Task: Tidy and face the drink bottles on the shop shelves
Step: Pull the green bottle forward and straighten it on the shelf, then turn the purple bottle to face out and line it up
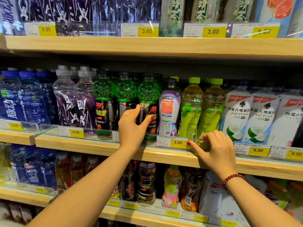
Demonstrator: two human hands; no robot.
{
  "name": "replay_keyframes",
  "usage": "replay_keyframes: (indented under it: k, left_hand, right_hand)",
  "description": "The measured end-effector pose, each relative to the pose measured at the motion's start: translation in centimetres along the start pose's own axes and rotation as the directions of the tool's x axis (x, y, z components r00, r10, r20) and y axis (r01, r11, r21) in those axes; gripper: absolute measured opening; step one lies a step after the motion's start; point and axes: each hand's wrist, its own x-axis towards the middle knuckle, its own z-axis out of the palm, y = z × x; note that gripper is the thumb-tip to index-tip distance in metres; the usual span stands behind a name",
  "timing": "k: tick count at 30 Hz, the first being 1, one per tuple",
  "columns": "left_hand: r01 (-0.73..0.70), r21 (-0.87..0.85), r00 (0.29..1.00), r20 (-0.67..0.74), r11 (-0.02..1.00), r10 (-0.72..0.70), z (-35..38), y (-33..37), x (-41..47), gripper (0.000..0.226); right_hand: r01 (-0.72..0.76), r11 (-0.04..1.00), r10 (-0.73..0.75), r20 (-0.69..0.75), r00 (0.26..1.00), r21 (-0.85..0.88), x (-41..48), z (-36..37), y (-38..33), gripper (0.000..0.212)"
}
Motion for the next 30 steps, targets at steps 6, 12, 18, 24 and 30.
replay_keyframes:
  k: [6,12,18,24,30]
  left_hand:
    - [-0.087,-0.016,0.99,0.114,0.996,0.088,-1.3,-0.8,-1.2,0.054]
    - [-0.081,0.091,0.988,0.137,0.993,0.068,-2.3,-2.1,-3.4,0.042]
    - [-0.089,0.142,0.989,0.128,0.986,0.071,-2.2,-2.0,-3.4,0.026]
    - [-0.115,0.124,0.983,0.16,0.986,0.094,-2.4,-2.4,-2.8,0.023]
    - [-0.105,0.122,0.982,0.169,0.987,0.084,-2.5,-2.3,-2.8,0.024]
  right_hand:
    - [-0.072,0.996,0.067,0.103,0.992,0.051,0.6,-1.0,-0.7,0.043]
    - [-0.074,0.927,0.072,0.019,0.997,0.367,3.8,-3.0,-3.4,0.035]
    - [0.035,0.908,-0.046,0.017,0.999,0.417,11.0,-4.0,-7.7,0.037]
    - [-0.018,0.985,-0.034,0.299,0.954,0.17,15.0,-3.3,-9.2,0.085]
    - [0.008,1.0,0.002,0.407,0.914,-0.024,16.0,-2.7,-9.6,0.104]
